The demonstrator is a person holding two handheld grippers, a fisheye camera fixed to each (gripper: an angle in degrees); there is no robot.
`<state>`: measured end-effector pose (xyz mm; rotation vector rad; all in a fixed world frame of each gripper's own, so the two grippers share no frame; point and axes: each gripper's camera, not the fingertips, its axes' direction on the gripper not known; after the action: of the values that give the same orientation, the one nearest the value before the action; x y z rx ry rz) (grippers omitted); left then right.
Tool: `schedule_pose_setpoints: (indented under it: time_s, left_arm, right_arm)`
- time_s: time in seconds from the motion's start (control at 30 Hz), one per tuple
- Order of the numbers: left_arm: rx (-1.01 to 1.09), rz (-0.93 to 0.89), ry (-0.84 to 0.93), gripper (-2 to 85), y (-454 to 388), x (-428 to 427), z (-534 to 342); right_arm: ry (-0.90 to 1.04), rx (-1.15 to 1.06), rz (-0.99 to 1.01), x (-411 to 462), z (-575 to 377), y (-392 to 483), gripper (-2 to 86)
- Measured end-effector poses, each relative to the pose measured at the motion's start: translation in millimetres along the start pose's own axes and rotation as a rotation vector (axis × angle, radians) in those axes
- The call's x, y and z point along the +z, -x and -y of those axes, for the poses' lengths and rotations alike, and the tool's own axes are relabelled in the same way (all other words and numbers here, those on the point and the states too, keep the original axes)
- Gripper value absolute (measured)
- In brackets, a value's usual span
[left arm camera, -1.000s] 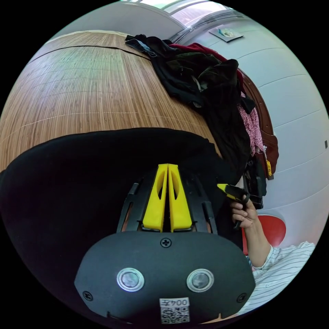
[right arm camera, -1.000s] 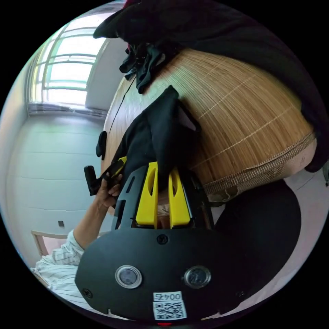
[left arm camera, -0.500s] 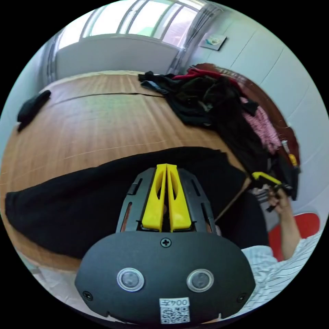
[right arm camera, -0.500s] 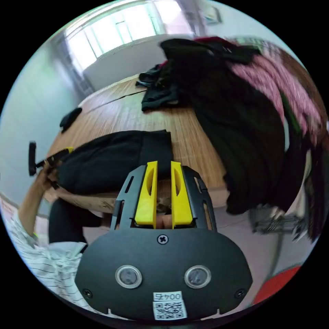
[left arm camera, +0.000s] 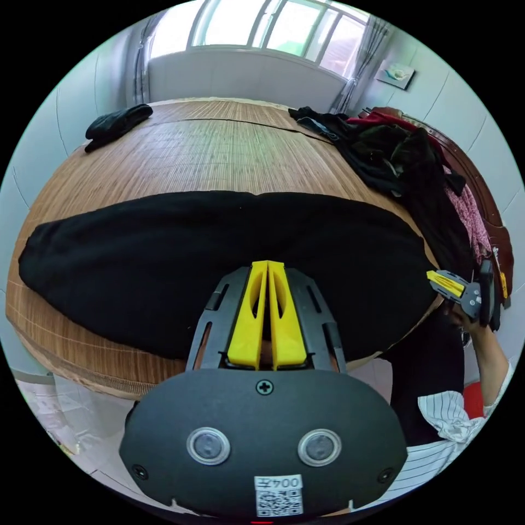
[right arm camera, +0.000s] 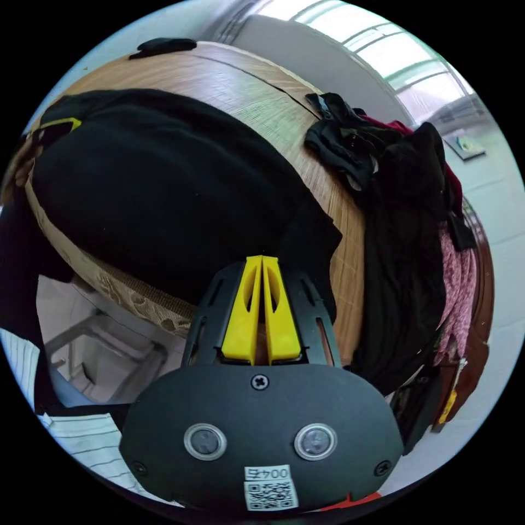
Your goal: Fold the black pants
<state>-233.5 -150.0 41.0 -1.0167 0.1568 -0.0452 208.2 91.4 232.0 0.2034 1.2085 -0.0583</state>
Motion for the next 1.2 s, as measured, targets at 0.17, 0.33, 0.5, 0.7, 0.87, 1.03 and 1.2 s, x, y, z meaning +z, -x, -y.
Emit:
schedule_pose_setpoints:
  time_s: [0.17, 0.33, 0.5, 0.7, 0.87, 1.03, 1.2]
  left_arm:
    - [-0.061, -0.085, -0.036, 0.7, 17.0, -18.4, -12.2]
    - [-0.137, -0.142, -0.051, 0.4, 43.0, -45.2, -60.2]
    - [-0.150, -0.163, -0.030, 0.3, 50.5, -43.7, -114.4]
    - [-0.124, -0.213, -0.027, 0.7, 72.0, -33.7, -148.9]
    - [-0.020, -0.246, -0.080, 3.1, 89.3, -34.7, -168.3]
    - [0.145, -0.262, -0.124, 7.3, 90.6, -33.7, -168.8]
    - [0.354, -0.335, -0.092, 8.6, 86.5, -20.2, -153.7]
  right_arm:
    - [-0.013, 0.058, 0.070, -34.8, 30.0, -10.4, 0.2]
    - [-0.258, -0.008, 0.324, -117.3, 59.3, 30.6, 7.1]
    - [-0.296, -0.485, 0.344, -158.9, 101.4, 149.3, 12.2]
    - [-0.207, -0.782, 0.149, -142.7, 139.7, 230.5, 7.8]
    - [-0.042, -0.647, 0.408, -137.1, 192.0, 191.3, 3.2]
    - [0.021, -0.508, 0.640, -129.8, 218.1, 145.4, 2.9]
    - [0.029, -0.438, 0.755, -116.8, 222.3, 121.5, 2.9]
